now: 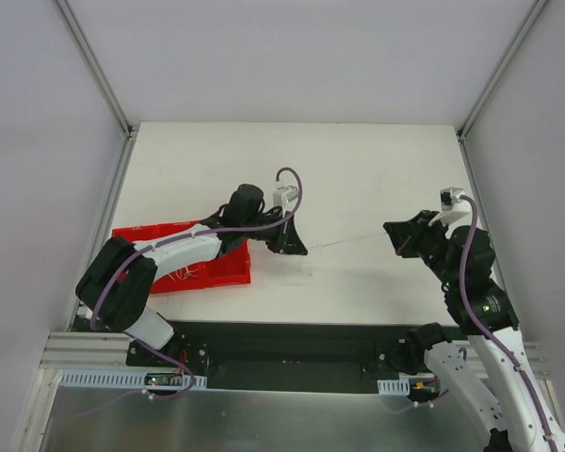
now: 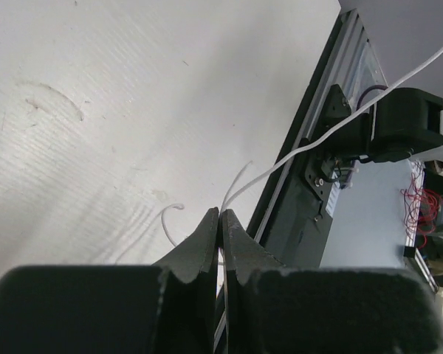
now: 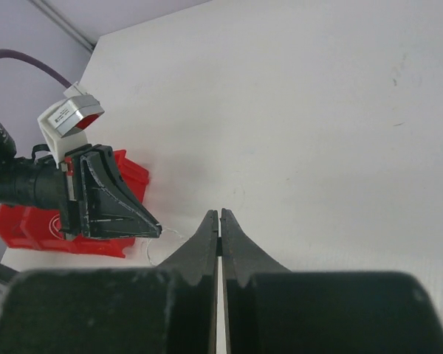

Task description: Untangle the cables

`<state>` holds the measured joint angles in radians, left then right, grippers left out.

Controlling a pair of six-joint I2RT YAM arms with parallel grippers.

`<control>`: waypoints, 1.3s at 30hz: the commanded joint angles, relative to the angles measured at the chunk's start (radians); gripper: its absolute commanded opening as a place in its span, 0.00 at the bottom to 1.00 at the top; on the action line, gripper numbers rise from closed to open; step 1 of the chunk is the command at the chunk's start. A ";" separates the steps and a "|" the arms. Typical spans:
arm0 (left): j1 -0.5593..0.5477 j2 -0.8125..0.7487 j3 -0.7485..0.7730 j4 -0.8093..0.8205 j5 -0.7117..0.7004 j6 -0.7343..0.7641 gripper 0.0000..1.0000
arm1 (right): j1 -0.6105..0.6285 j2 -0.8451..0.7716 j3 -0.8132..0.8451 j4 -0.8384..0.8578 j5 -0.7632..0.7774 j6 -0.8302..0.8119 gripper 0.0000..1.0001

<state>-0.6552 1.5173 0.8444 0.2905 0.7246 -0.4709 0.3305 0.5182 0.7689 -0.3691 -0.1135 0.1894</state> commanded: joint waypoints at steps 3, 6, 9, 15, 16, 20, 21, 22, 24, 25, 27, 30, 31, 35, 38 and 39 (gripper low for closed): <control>0.000 -0.016 -0.010 -0.020 -0.007 0.028 0.00 | -0.005 -0.037 0.085 -0.057 0.241 -0.099 0.00; 0.002 -0.017 -0.011 -0.019 -0.020 0.026 0.00 | -0.005 -0.030 0.112 -0.097 0.309 -0.128 0.00; 0.000 -0.005 0.005 -0.043 -0.019 0.038 0.00 | -0.005 -0.046 0.107 -0.113 0.374 -0.148 0.00; -0.003 0.027 0.033 -0.053 0.041 0.061 0.19 | -0.005 -0.029 0.104 -0.051 0.152 -0.130 0.00; -0.003 0.029 0.038 -0.053 0.048 0.064 0.25 | -0.005 -0.012 0.102 -0.042 0.125 -0.120 0.00; -0.004 -0.005 0.041 -0.050 0.038 0.081 0.43 | -0.007 0.031 0.095 -0.005 -0.026 -0.102 0.00; -0.004 -0.012 0.044 -0.051 0.041 0.086 0.44 | -0.007 0.037 0.098 -0.005 -0.043 -0.099 0.00; -0.004 -0.019 0.048 -0.051 0.048 0.089 0.45 | -0.007 0.042 0.102 -0.004 -0.049 -0.097 0.00; -0.007 -0.031 0.053 -0.047 0.061 0.094 0.54 | -0.005 0.048 0.113 -0.008 -0.057 -0.091 0.00; -0.012 -0.040 0.055 -0.037 0.067 0.101 0.60 | -0.005 0.051 0.119 -0.010 -0.061 -0.087 0.00; -0.027 -0.055 0.058 -0.033 0.055 0.129 0.63 | -0.007 0.055 0.132 -0.010 -0.071 -0.068 0.00; -0.034 -0.077 0.062 -0.031 0.013 0.130 0.59 | -0.007 0.074 0.142 -0.007 -0.095 -0.032 0.00; -0.035 -0.086 0.059 -0.025 0.003 0.127 0.55 | -0.005 0.080 0.139 -0.001 -0.110 -0.016 0.00; -0.034 -0.129 0.035 -0.005 -0.066 0.110 0.44 | -0.005 0.105 0.107 0.038 -0.196 0.015 0.00; -0.034 -0.134 0.033 -0.017 -0.100 0.110 0.56 | -0.007 0.121 0.087 0.038 -0.255 -0.004 0.00; -0.034 -0.123 0.044 -0.046 -0.108 0.110 0.59 | -0.007 0.126 0.080 0.038 -0.268 -0.007 0.00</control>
<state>-0.6865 1.4158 0.8700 0.2516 0.6765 -0.3721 0.3286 0.6270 0.8639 -0.3851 -0.2752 0.1699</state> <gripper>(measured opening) 0.536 0.009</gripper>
